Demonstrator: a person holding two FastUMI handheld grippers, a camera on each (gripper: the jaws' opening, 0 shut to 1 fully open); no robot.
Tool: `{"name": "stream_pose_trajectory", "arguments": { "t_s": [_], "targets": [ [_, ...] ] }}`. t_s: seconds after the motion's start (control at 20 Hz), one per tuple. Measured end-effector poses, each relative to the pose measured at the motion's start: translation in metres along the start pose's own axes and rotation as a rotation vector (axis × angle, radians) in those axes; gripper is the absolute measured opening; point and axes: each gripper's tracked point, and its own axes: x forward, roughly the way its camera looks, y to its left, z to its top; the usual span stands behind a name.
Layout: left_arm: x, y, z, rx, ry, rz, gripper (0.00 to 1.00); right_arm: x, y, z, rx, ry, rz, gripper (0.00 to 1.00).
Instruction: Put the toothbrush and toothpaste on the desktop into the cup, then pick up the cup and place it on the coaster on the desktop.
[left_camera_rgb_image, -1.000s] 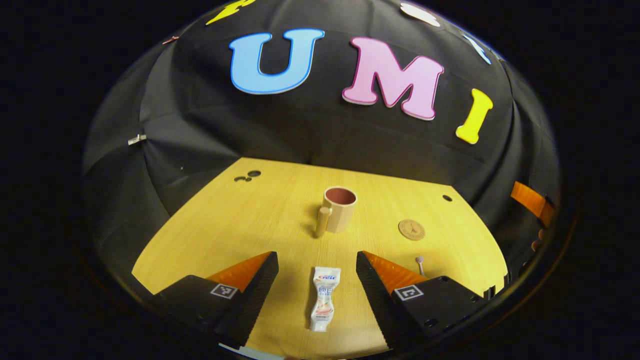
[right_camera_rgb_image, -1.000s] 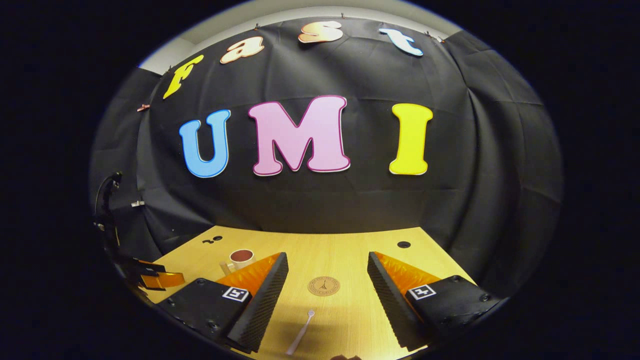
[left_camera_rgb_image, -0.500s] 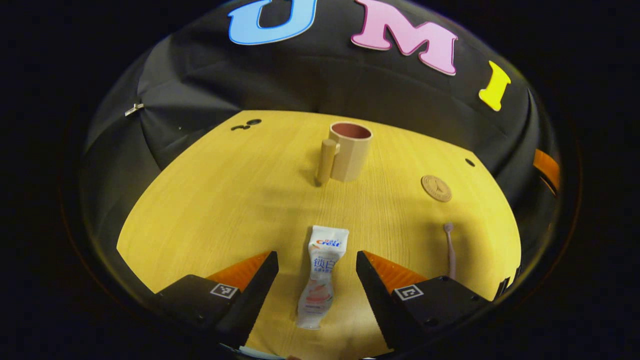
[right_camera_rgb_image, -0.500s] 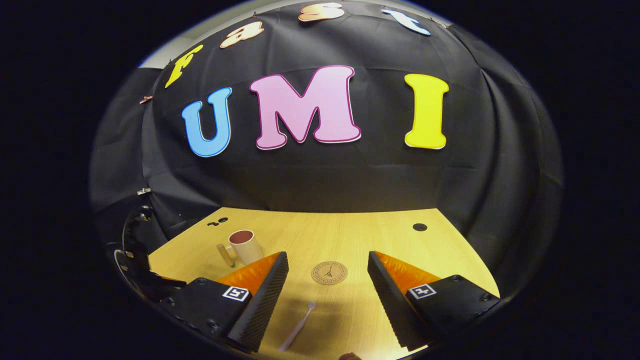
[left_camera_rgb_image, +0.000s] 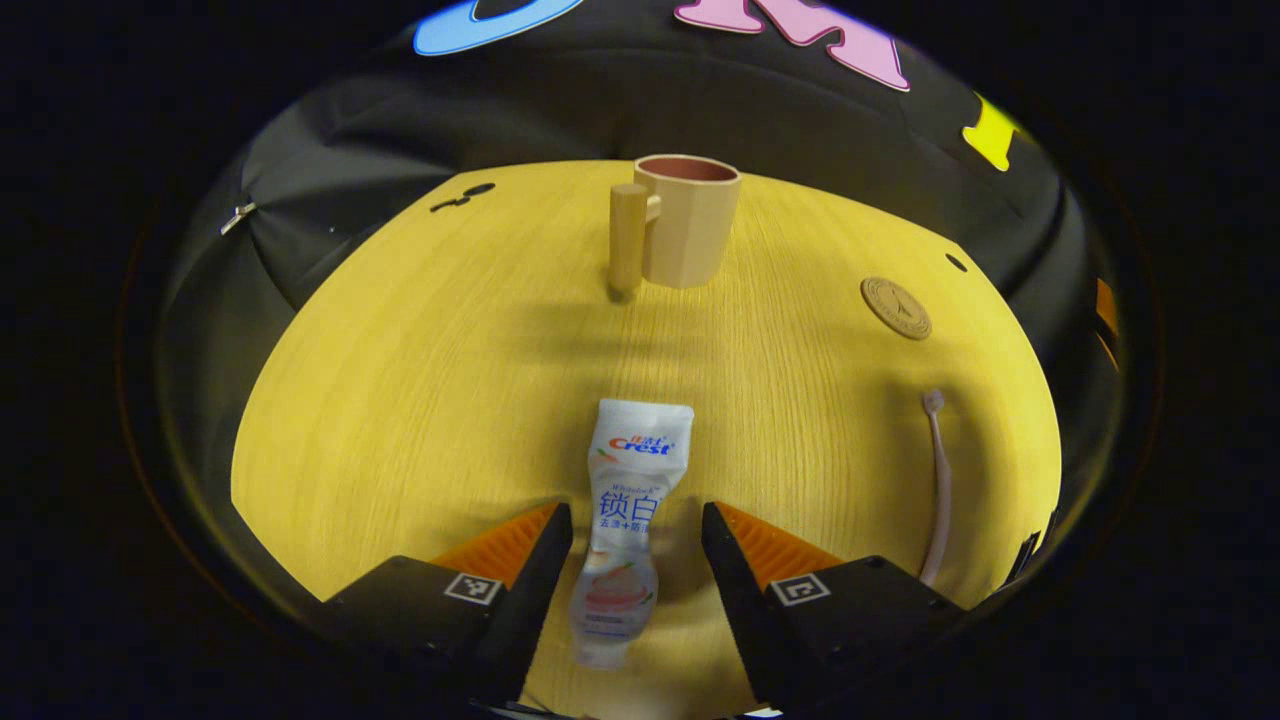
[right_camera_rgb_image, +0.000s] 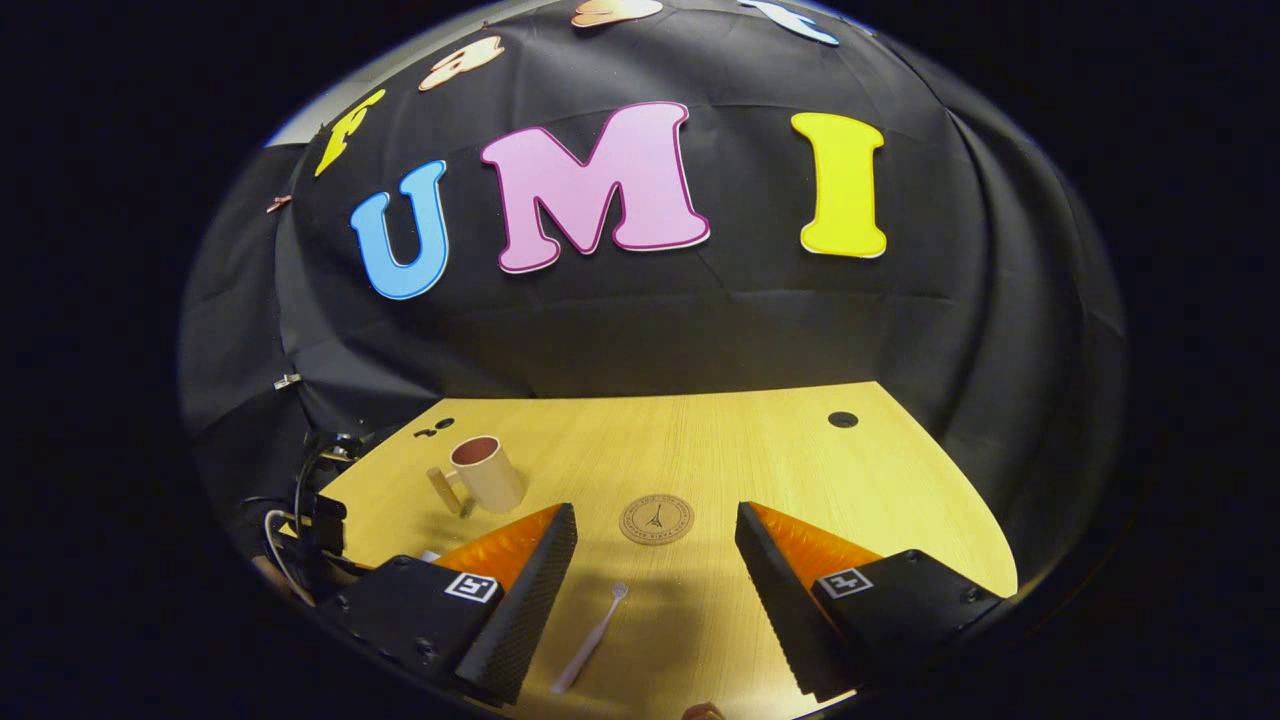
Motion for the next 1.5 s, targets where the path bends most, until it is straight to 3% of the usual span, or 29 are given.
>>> {"name": "stream_pose_trajectory", "arguments": {
  "t_s": [0.1, 0.3, 0.45, 0.55, 0.6, 0.65, 0.7, 0.8, 0.9, 1.1, 1.15, 1.25, 1.5],
  "targets": [
    [-0.002, 0.000, 0.000, 0.012, 0.005, 0.006, 0.72, -0.003, 0.001, -0.008, -0.003, 0.018, -0.002, 0.99],
    [-0.002, -0.002, -0.001, 0.032, 0.023, -0.001, 0.43, -0.005, 0.007, -0.027, 0.008, 0.072, -0.013, 0.98],
    [-0.002, -0.002, 0.001, 0.043, 0.026, -0.022, 0.31, -0.007, 0.011, -0.049, 0.037, 0.183, -0.024, 0.98],
    [-0.003, -0.002, -0.001, 0.040, 0.037, -0.050, 0.28, -0.008, 0.014, -0.060, 0.083, 0.236, -0.044, 0.99],
    [-0.002, -0.002, -0.001, 0.037, 0.041, -0.069, 0.31, -0.009, 0.015, -0.067, 0.105, 0.257, -0.055, 0.98],
    [-0.001, -0.004, -0.002, 0.034, 0.044, -0.092, 0.26, -0.009, 0.018, -0.072, 0.122, 0.276, -0.066, 0.98],
    [-0.003, -0.004, -0.004, 0.040, 0.040, -0.116, 0.30, -0.009, 0.021, -0.078, 0.132, 0.309, -0.080, 0.98],
    [-0.018, -0.003, -0.008, 0.057, 0.021, -0.145, 0.24, -0.010, 0.024, -0.087, 0.140, 0.356, -0.111, 0.99],
    [-0.034, 0.001, -0.006, 0.057, -0.010, -0.166, 0.24, -0.005, 0.025, -0.093, 0.135, 0.380, -0.136, 0.99],
    [-0.065, 0.005, -0.010, -0.022, -0.052, -0.220, 0.24, 0.010, 0.030, -0.109, 0.126, 0.451, -0.196, 0.99],
    [-0.071, 0.004, -0.013, -0.050, -0.051, -0.232, 0.29, 0.013, 0.030, -0.114, 0.143, 0.466, -0.220, 0.99],
    [-0.080, 0.006, -0.021, -0.047, -0.051, -0.241, 0.24, 0.019, 0.035, -0.125, 0.174, 0.499, -0.246, 0.99],
    [-0.095, 0.009, -0.039, -0.014, -0.050, -0.249, 0.24, 0.020, 0.044, -0.165, 0.084, 0.618, -0.265, 0.99]
  ]
}}
